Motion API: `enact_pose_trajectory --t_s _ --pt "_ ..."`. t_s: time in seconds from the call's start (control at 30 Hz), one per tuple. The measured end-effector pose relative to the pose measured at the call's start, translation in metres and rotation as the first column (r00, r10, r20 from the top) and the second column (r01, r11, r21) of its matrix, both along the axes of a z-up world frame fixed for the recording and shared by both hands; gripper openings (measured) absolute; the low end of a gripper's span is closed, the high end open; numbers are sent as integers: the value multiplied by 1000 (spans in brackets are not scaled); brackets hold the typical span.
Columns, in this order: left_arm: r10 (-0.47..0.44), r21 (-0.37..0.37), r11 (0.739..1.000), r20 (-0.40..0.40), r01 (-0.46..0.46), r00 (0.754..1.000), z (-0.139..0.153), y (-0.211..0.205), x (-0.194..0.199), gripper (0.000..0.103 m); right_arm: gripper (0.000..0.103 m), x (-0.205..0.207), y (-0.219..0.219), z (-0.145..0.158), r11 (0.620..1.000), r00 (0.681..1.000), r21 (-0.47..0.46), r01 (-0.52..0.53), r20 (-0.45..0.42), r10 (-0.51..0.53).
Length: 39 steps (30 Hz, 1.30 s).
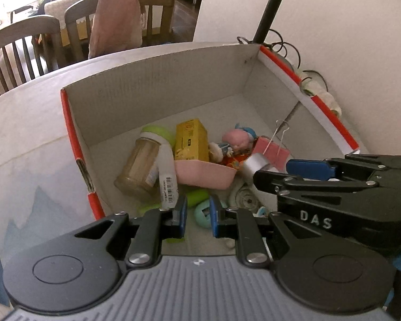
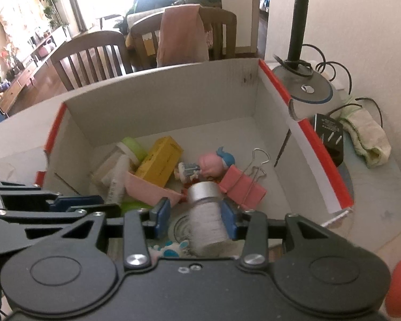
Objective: Organize rigid objects
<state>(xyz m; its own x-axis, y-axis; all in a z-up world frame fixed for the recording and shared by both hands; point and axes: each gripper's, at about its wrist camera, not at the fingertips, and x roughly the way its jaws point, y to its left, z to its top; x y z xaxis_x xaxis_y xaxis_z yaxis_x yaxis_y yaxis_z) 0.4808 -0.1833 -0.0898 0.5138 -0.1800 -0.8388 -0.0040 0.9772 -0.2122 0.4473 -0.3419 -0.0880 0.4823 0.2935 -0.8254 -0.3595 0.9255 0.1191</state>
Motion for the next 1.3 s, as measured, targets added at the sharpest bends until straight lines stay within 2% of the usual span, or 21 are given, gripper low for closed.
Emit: enact_pose_trajectory --t_s 0.37,0.47,0.57,0.73,0.77,0.83,0.87,0.9,1.07,1.23,1.3 --pt "-16 -5 1000 98 16 995 30 4 -37 17 48 -40 -17 34 995 997 104 4 71 -11" --pt "-26 -14 1000 128 28 991 39 7 -48 17 53 -52 -18 44 992 995 129 0 99 -13" --pt "-37 -19 999 170 40 985 49 11 -64 17 63 -67 -20 53 988 991 155 -4 129 -16" --pt "-55 -3 998 209 57 976 61 15 -87 17 65 -89 -19 61 984 988 178 -18 157 -10" --pt "-56 -3 998 213 58 975 63 17 -91 21 67 -94 -19 62 983 987 182 -20 162 -10" --pt "-52 2 999 221 53 974 65 20 -99 39 72 -103 -19 65 981 984 194 -25 178 -10" --pt "-48 4 999 229 48 972 67 22 -103 59 73 -107 -20 66 979 983 203 -29 185 -9" --pt "-42 3 999 239 42 970 68 23 -107 67 74 -111 -20 68 977 982 209 -33 191 -8" --pt "-32 7 999 267 31 963 75 32 -127 67 79 -131 -21 75 970 971 238 -58 238 0" --pt "-22 -1 1000 274 23 962 78 38 -141 77 92 -148 -20 82 964 962 258 -72 273 -2" --pt "-15 -4 1000 273 16 962 78 41 -144 85 96 -152 -19 83 962 959 262 -73 282 -4"
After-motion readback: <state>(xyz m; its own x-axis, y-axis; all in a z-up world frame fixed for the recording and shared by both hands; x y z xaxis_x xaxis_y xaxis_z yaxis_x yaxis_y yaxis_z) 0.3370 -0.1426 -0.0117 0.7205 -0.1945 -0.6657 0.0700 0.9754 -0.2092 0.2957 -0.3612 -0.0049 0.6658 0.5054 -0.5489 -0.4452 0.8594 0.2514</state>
